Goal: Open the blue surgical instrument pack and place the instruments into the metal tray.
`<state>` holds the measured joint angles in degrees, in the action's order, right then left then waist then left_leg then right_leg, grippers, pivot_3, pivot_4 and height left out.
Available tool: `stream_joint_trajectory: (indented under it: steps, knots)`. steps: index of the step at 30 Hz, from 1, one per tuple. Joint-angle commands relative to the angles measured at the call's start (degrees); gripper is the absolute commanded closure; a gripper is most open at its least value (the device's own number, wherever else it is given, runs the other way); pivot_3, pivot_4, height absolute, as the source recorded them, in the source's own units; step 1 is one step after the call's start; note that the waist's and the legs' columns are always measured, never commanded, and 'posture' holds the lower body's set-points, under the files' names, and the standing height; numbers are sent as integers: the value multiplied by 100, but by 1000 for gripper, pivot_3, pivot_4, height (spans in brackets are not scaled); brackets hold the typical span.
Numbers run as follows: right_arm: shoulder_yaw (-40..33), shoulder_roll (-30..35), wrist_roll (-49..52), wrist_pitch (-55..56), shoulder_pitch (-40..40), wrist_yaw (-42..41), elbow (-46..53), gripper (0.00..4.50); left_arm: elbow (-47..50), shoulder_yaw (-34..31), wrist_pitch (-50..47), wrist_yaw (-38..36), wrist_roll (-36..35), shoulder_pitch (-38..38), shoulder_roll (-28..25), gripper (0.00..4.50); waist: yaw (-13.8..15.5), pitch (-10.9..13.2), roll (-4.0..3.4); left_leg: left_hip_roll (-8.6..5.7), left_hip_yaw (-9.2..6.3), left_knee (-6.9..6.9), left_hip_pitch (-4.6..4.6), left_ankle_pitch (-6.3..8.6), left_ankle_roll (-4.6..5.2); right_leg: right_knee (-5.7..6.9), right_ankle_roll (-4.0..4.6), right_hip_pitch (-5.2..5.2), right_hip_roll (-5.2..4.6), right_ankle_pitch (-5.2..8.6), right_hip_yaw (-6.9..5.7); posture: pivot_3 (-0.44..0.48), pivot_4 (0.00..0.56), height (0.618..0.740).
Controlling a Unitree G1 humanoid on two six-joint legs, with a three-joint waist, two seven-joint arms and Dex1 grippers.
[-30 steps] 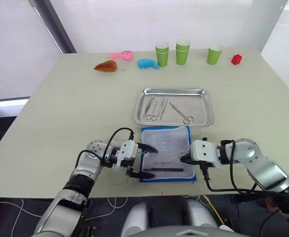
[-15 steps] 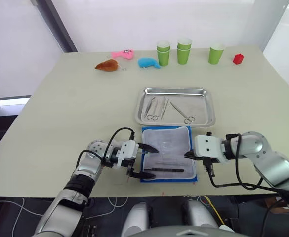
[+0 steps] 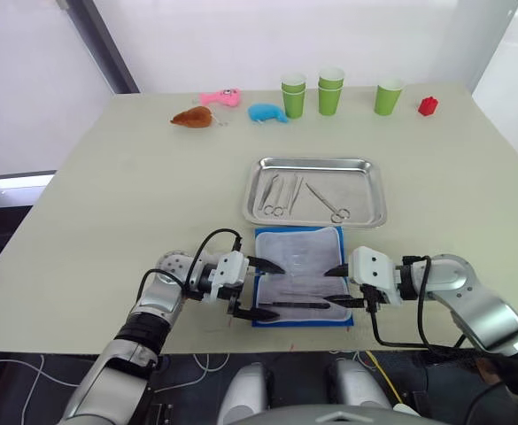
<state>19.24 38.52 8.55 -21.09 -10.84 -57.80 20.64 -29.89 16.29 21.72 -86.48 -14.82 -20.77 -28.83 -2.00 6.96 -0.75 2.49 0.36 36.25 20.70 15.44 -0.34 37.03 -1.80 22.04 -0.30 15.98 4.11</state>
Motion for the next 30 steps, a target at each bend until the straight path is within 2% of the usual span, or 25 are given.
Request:
stream_joint_trajectory:
  steps: [1,8,22,30]
  knots:
    - [-74,-159,-98,503,65,163,-386,2436,-689,490,-303,144,719,499,55,0,-1,0,0,-1,-1,0,0,0,0,0,0,-1,0,0,0,0,150,740]
    - [25,-172,-237,1127,194,37,-927,2436,-679,476,-305,144,712,500,42,0,-3,0,-1,-4,-4,0,-2,0,0,0,0,-4,1,0,-2,0,150,740]
    - [-233,-287,255,1400,222,-200,-906,2436,-689,474,-310,125,710,480,27,0,-4,0,-1,-4,-8,0,-2,0,0,0,0,-6,3,0,-3,0,150,740]
    - [-152,-188,-138,1762,184,-161,-1321,2436,-699,475,-307,123,715,460,28,0,-4,0,-1,-4,-8,0,-2,0,0,0,0,-6,3,0,-4,0,150,740]
